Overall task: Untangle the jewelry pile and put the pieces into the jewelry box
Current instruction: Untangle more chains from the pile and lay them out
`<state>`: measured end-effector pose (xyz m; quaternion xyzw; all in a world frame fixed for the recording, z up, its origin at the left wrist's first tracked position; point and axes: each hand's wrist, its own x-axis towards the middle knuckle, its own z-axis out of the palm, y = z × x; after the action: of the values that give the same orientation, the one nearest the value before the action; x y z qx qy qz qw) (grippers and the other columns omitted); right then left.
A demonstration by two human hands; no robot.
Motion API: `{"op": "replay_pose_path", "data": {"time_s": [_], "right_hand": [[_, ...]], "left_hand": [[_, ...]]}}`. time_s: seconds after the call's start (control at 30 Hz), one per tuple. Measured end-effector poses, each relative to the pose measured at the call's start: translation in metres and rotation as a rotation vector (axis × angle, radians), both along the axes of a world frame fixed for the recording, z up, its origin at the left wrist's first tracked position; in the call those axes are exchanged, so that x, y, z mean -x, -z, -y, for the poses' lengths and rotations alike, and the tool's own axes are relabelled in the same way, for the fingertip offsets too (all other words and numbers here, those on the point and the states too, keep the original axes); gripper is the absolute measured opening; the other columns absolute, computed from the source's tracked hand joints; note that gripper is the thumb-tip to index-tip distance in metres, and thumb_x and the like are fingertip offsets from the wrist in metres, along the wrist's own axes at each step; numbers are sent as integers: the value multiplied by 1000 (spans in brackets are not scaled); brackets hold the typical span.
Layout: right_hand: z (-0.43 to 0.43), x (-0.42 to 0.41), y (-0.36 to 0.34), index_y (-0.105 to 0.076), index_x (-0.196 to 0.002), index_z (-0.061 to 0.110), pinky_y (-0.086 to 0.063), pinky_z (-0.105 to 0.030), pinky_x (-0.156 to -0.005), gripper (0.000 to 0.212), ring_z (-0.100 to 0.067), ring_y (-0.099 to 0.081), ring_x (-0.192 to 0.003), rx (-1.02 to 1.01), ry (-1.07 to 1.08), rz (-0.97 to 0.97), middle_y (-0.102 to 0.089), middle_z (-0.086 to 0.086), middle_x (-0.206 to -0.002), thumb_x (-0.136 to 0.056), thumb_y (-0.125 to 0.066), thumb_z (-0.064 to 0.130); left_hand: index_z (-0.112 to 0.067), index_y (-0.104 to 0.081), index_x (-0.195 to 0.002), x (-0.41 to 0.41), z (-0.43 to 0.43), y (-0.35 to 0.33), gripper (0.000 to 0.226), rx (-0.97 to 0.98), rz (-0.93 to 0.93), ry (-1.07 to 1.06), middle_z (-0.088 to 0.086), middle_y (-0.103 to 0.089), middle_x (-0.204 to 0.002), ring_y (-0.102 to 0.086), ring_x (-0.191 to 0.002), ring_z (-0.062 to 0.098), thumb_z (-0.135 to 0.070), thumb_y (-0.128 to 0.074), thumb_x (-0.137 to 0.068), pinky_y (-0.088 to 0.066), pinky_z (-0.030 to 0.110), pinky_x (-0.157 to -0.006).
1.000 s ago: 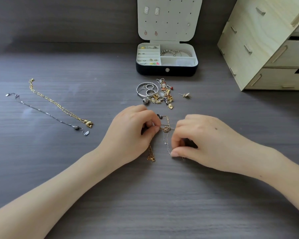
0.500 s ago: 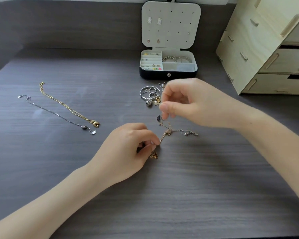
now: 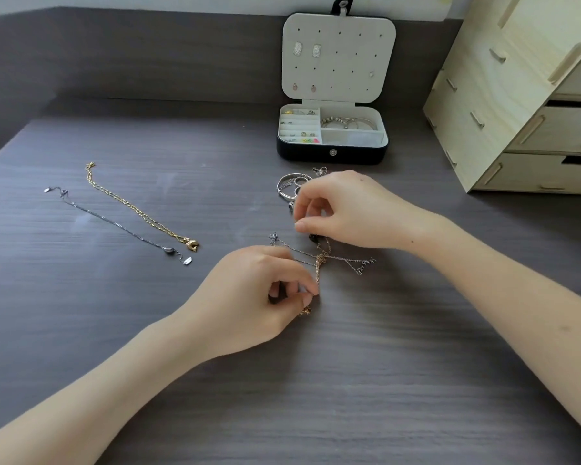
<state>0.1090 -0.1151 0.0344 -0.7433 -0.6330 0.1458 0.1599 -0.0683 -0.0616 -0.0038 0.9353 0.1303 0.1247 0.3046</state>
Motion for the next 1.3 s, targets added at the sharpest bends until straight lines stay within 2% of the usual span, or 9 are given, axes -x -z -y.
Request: {"op": "replay_pose_path", "data": {"time_s": [0.13, 0.23, 0.33, 0.47, 0.63, 0.87, 1.0, 1.1, 1.3], "right_hand": [[11, -6, 5, -64, -88, 27, -32, -25, -61, 13, -5, -45, -69, 32, 17, 80, -51, 14, -70, -82, -68, 37], [16, -8, 9, -62, -86, 27, -29, -27, -65, 14, -9, -47, -78, 19, 30, 127, -49, 16, -70, -83, -66, 40], [21, -10, 11, -56, -80, 29, -27, -27, -64, 18, -9, -46, -76, -27, 65, 112, -49, 15, -69, -82, -67, 42], [27, -13, 14, -57, -76, 28, -28, -26, -62, 18, -7, -47, -72, -120, 121, 56, -53, 14, -68, -81, -69, 41], [31, -20, 14, -60, -79, 24, -30, -13, -59, 18, 0, -45, -63, -220, 217, -4, -58, 11, -73, -81, -68, 40], [40, -20, 19, -59, -84, 24, -35, -29, -69, 17, -10, -50, -78, -215, 222, 56, -58, 11, -76, -82, -68, 38], [48, -17, 23, -64, -84, 22, -27, -25, -60, 15, -8, -41, -70, -311, 196, 95, -52, 14, -72, -81, -65, 36], [54, -9, 24, -67, -77, 26, -33, -18, -62, 14, -6, -41, -69, -260, 132, 43, -55, 16, -72, -77, -60, 38], [53, 0, 31, -68, -78, 27, -29, -21, -57, 19, -8, -40, -70, -210, 57, 82, -50, 17, -69, -73, -57, 43]], "left_hand": [[-29, -69, -72, -2, 0, -4, 9, 35, -28, -8, -14, -58, -62, -50, -56, 7, -32, -61, -74, -35, 13, -54], [-34, -61, -67, -8, 3, -5, 8, -7, -8, -150, -16, -53, -54, -50, -57, 1, -40, -58, -72, -31, 11, -53], [-29, -63, -79, -20, 3, -6, 18, -131, 6, -244, -16, -46, -58, -45, -59, 0, -44, -57, -70, -29, 12, -55], [-24, -63, -90, -37, 4, -9, 18, -172, -52, -237, -16, -41, -69, -43, -70, 10, -36, -68, -77, -26, 24, -60], [-28, -59, -77, -43, 3, -7, 7, -136, -88, -224, -13, -45, -72, -45, -71, 10, -29, -66, -78, -30, 14, -58], [-30, -56, -72, -44, 0, -5, 12, -124, -112, -213, -11, -50, -70, -46, -65, 7, -23, -65, -75, -31, 13, -58], [-33, -55, -70, -43, 0, -4, 5, -110, -106, -233, -12, -48, -67, -47, -65, 2, -36, -54, -67, -30, 12, -56], [-33, -56, -71, -44, 1, -3, 11, -115, -94, -235, -13, -47, -66, -47, -64, 2, -42, -53, -66, -30, 13, -56], [-24, -65, -81, -44, -2, -1, 4, -135, -85, -187, -14, -45, -69, -40, -65, 6, -26, -64, -84, -31, 12, -59]]}}
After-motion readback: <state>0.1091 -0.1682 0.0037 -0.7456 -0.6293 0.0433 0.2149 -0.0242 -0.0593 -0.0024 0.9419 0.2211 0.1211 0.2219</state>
